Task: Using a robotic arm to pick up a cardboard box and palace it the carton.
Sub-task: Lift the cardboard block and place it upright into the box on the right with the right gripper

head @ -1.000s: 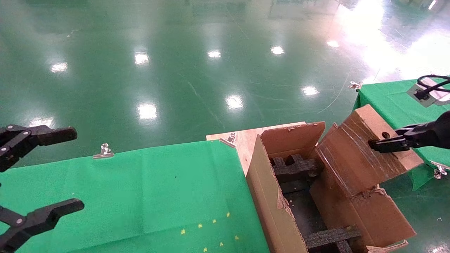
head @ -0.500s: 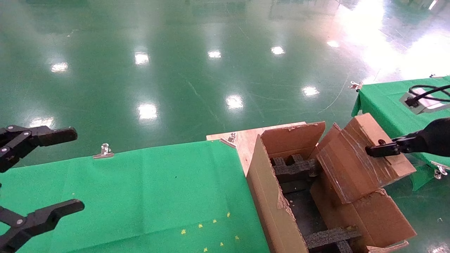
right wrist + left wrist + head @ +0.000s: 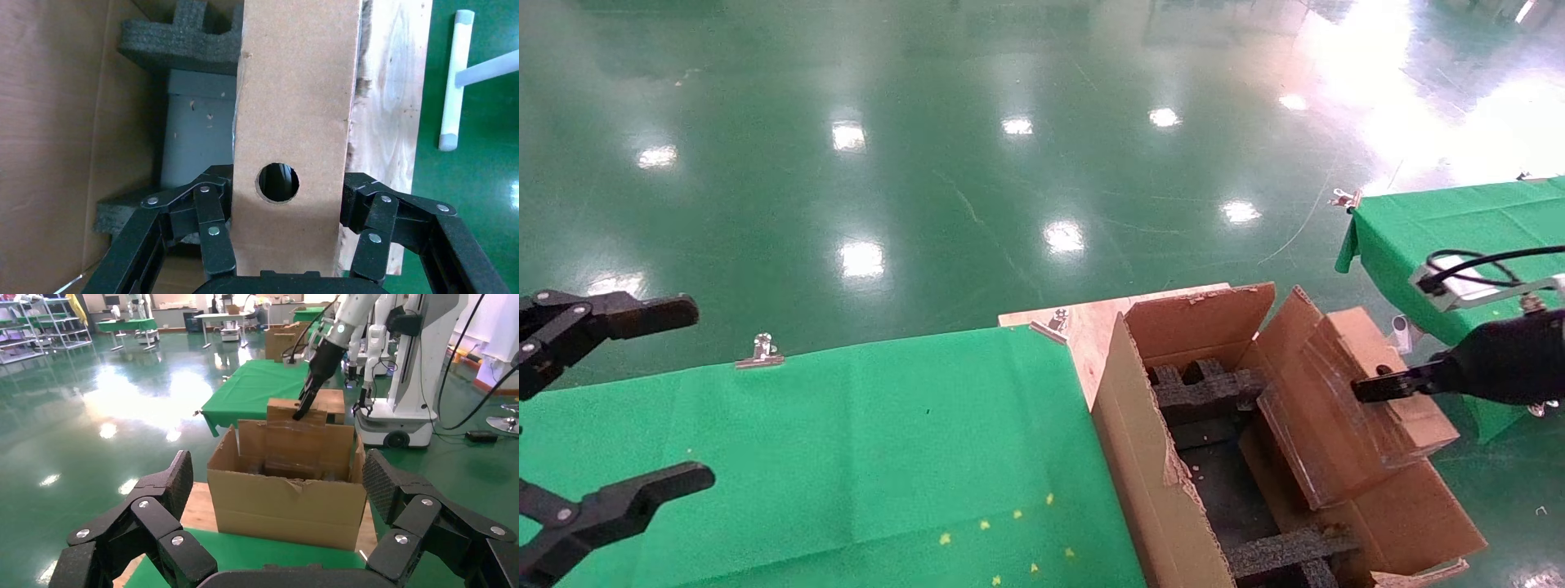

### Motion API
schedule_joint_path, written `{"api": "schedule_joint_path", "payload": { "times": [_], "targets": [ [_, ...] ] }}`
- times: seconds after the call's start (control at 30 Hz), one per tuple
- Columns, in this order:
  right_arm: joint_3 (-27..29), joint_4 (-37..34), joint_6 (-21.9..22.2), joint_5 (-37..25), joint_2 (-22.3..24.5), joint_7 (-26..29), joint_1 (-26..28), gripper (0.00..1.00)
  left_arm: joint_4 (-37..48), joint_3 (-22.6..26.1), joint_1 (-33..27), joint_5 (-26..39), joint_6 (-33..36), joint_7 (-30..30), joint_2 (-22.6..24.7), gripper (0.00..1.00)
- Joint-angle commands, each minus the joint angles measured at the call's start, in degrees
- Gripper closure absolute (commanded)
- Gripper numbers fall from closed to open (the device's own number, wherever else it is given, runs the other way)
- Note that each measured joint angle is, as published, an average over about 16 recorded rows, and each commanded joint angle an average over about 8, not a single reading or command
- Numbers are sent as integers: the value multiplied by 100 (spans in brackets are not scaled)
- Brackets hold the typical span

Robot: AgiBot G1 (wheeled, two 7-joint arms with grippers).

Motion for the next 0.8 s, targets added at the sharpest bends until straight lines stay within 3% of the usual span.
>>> {"api": "schedule_joint_path", "payload": {
  "times": [0.03, 0.47, 0.8],
  "targets": [
    [-42, 108, 170, 9, -17, 143, -131, 100, 0, 0, 0, 0, 0, 0, 0, 0],
    [-235, 165, 789, -126, -272, 533, -612, 100, 0, 0, 0, 0, 0, 0, 0, 0],
    [-294, -91, 1155, 73, -527, 495, -1100, 100, 0, 0, 0, 0, 0, 0, 0, 0]
  ]
}}
